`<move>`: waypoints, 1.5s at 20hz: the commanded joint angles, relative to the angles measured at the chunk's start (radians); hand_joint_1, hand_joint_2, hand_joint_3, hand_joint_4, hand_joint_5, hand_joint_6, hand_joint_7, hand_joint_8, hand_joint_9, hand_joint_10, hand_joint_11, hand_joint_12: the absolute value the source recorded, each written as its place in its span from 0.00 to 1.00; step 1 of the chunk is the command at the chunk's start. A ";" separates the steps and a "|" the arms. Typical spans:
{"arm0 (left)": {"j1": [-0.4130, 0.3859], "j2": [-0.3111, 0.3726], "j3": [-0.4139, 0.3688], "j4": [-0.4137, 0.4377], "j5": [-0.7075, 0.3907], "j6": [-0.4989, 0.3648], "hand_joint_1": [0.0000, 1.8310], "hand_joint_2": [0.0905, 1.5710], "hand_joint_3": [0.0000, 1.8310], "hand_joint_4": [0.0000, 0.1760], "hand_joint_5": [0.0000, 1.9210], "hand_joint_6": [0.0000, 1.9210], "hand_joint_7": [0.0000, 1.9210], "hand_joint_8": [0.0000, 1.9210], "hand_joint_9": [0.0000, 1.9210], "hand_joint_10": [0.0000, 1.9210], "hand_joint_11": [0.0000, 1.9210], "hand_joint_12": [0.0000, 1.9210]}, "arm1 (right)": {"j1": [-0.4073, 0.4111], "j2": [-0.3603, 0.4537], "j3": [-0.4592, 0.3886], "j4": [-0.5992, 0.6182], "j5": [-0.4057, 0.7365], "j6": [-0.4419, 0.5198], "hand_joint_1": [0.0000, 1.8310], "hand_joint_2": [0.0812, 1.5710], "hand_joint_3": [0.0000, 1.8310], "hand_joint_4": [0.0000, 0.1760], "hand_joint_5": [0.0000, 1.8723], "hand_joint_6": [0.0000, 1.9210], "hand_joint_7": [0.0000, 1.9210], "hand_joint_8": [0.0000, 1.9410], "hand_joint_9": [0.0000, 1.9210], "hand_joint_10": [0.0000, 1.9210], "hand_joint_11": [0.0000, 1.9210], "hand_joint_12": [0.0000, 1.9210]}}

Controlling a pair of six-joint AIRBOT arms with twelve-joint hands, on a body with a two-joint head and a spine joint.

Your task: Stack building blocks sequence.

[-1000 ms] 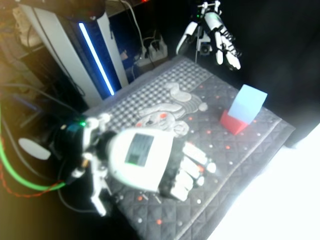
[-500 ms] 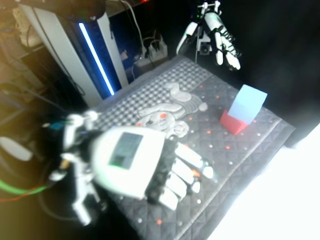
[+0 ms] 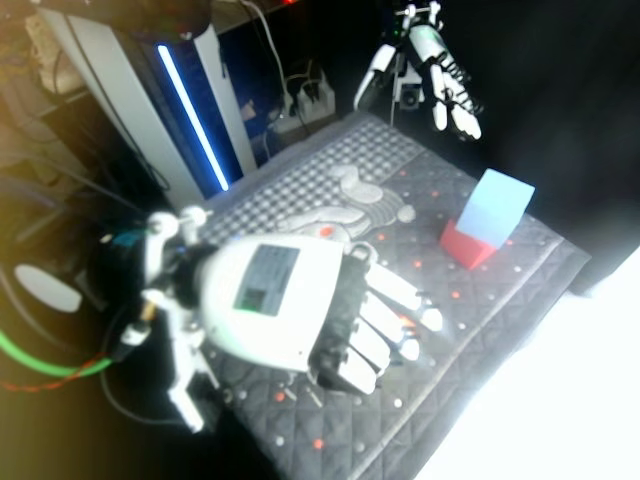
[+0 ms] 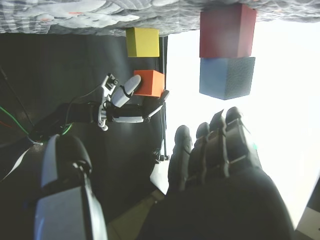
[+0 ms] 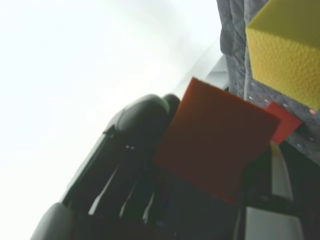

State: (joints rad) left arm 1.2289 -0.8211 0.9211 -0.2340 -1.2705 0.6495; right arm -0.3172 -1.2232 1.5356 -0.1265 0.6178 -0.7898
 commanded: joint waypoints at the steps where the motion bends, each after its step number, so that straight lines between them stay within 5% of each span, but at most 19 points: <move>1: -0.006 -0.006 0.001 -0.007 -0.129 -0.012 0.43 0.54 0.00 0.13 0.10 0.00 0.01 0.00 0.00 0.00 0.00 0.00 | 0.001 0.009 0.004 0.026 0.113 -0.003 0.63 0.70 0.00 0.00 0.52 0.51 0.76 0.05 0.71 0.44 0.64 0.70; 6: -0.006 -0.008 0.001 -0.008 -0.129 -0.012 0.43 0.53 0.00 0.16 0.10 0.00 0.01 0.00 0.00 0.00 0.00 0.00 | -0.021 0.001 0.005 0.045 0.112 -0.003 0.64 0.68 0.00 0.00 0.55 0.46 0.76 0.01 0.70 0.39 0.61 0.70; 10: -0.006 -0.011 0.001 -0.009 -0.129 -0.012 0.44 0.53 0.00 0.20 0.10 0.00 0.01 0.00 0.00 0.00 0.00 0.00 | -0.033 -0.011 0.007 0.054 0.112 -0.003 0.64 0.68 0.00 0.00 0.54 0.47 0.76 0.01 0.64 0.49 0.57 0.76; 11: -0.006 -0.012 0.001 -0.009 -0.128 -0.012 0.43 0.54 0.00 0.11 0.10 0.00 0.01 0.00 0.00 0.00 0.00 0.00 | -0.035 -0.015 0.008 0.056 0.112 -0.003 0.63 0.69 0.00 0.00 0.53 0.49 0.77 0.01 0.64 0.51 0.57 0.76; 27: -0.006 -0.016 0.001 -0.010 -0.131 -0.019 0.44 0.54 0.00 0.06 0.10 0.00 0.02 0.00 0.00 0.00 0.00 0.00 | -0.070 -0.018 0.018 0.080 0.101 -0.003 0.63 0.70 0.00 0.00 0.52 0.51 0.76 0.01 0.59 0.62 0.55 0.83; 28: -0.006 -0.016 0.001 -0.010 -0.131 -0.020 0.43 0.54 0.00 0.06 0.10 0.00 0.02 0.00 0.00 0.00 0.00 0.00 | -0.075 -0.018 0.020 0.084 0.101 -0.003 0.68 0.69 0.00 0.00 0.52 0.40 0.61 0.43 0.59 0.60 0.53 0.82; 30: -0.006 -0.016 0.001 -0.011 -0.133 -0.022 0.43 0.53 0.00 0.06 0.11 0.00 0.02 0.00 0.00 0.00 0.00 0.00 | -0.082 -0.019 0.027 0.084 0.093 -0.003 0.69 0.69 0.00 0.00 0.52 0.39 0.57 0.54 0.59 0.53 0.54 0.77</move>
State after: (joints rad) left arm 1.2289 -0.8337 0.9215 -0.2401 -1.2778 0.6369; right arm -0.4004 -1.2526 1.5524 -0.0513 0.6350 -0.7757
